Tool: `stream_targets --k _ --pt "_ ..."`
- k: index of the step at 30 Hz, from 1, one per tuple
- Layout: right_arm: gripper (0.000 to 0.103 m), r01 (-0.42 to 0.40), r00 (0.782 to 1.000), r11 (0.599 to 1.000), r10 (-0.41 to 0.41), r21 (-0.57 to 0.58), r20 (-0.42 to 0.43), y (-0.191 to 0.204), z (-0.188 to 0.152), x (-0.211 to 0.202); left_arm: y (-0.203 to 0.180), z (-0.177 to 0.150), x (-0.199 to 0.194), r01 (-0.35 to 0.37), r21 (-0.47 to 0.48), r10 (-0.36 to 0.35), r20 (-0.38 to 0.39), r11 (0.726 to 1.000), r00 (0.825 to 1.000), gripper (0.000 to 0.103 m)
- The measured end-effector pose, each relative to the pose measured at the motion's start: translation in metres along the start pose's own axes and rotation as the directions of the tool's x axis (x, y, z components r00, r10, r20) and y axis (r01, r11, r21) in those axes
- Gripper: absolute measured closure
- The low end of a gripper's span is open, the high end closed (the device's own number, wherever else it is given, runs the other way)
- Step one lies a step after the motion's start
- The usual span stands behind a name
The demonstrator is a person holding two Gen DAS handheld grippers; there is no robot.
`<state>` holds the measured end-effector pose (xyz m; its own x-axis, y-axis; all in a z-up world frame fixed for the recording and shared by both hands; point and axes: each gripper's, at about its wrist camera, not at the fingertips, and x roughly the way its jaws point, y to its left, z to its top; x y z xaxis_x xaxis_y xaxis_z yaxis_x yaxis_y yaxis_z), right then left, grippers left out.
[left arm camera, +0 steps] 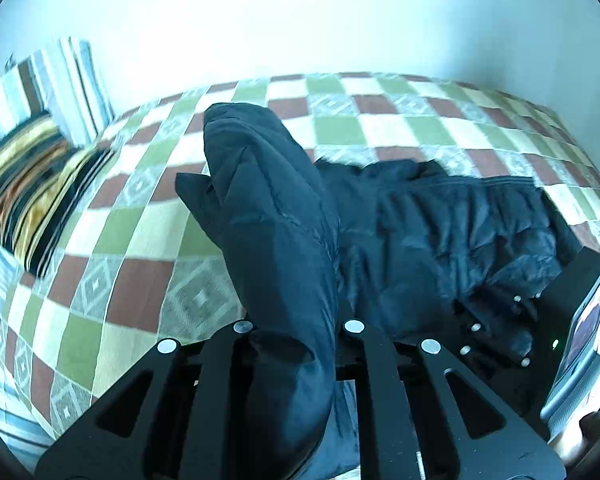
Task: Fold large clothes
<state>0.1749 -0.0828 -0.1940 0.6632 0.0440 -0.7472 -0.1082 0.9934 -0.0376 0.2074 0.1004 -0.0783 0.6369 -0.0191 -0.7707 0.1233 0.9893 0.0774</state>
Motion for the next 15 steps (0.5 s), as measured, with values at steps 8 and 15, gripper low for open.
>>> stream_targets --k 8,15 --pt "0.039 0.066 0.992 0.995 -0.073 0.072 0.101 -0.055 -0.003 -0.055 -0.055 0.02 -0.033 0.02 0.086 -0.027 0.08 0.996 0.996 0.091" --pt "0.034 0.157 0.983 0.976 -0.169 0.149 0.068 -0.118 -0.029 -0.079 -0.12 0.026 -0.046 0.043 0.184 -0.065 0.113 0.982 0.992 0.091"
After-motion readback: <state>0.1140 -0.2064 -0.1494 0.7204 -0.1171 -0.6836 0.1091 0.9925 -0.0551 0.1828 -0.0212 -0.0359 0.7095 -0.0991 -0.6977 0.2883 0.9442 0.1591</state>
